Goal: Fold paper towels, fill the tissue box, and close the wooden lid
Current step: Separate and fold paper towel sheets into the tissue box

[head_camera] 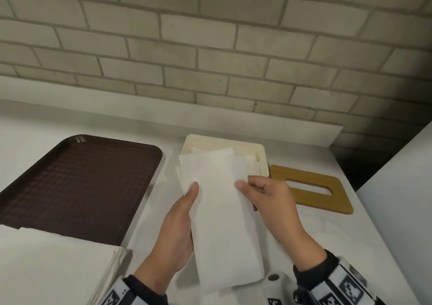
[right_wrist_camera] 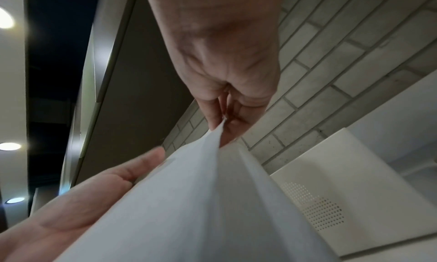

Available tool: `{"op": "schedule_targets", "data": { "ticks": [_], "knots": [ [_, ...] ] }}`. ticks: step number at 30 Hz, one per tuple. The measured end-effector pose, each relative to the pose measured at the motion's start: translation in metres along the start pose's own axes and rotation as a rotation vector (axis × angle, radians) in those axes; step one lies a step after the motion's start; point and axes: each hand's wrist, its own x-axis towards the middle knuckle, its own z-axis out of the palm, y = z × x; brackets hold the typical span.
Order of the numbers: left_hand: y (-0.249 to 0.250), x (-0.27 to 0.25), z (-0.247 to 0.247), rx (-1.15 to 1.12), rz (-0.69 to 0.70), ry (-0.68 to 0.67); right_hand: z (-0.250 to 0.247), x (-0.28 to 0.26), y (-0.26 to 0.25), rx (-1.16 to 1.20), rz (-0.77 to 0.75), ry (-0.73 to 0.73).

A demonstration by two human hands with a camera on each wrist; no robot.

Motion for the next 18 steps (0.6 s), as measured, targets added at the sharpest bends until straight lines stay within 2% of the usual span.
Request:
{"op": "schedule_targets", "data": {
  "ticks": [6,9,13,15,18],
  "knots": [
    [0.0,0.003,-0.003,-0.004,-0.001,0.091,-0.021,-0.002,-0.006,0.091,-0.048,0.206],
    [0.001,0.004,-0.006,0.044,0.027,0.128,-0.037,-0.009,-0.026,0.227,-0.118,0.107],
    [-0.001,0.005,-0.003,0.024,0.042,0.155,-0.046,-0.004,-0.036,0.465,-0.09,-0.024],
    [-0.003,0.006,0.001,0.04,0.043,0.156,-0.034,0.001,-0.033,0.437,-0.056,-0.032],
    [-0.006,0.004,0.007,0.086,0.049,0.152,-0.011,0.006,-0.019,0.312,-0.035,0.037]
  ]
}}
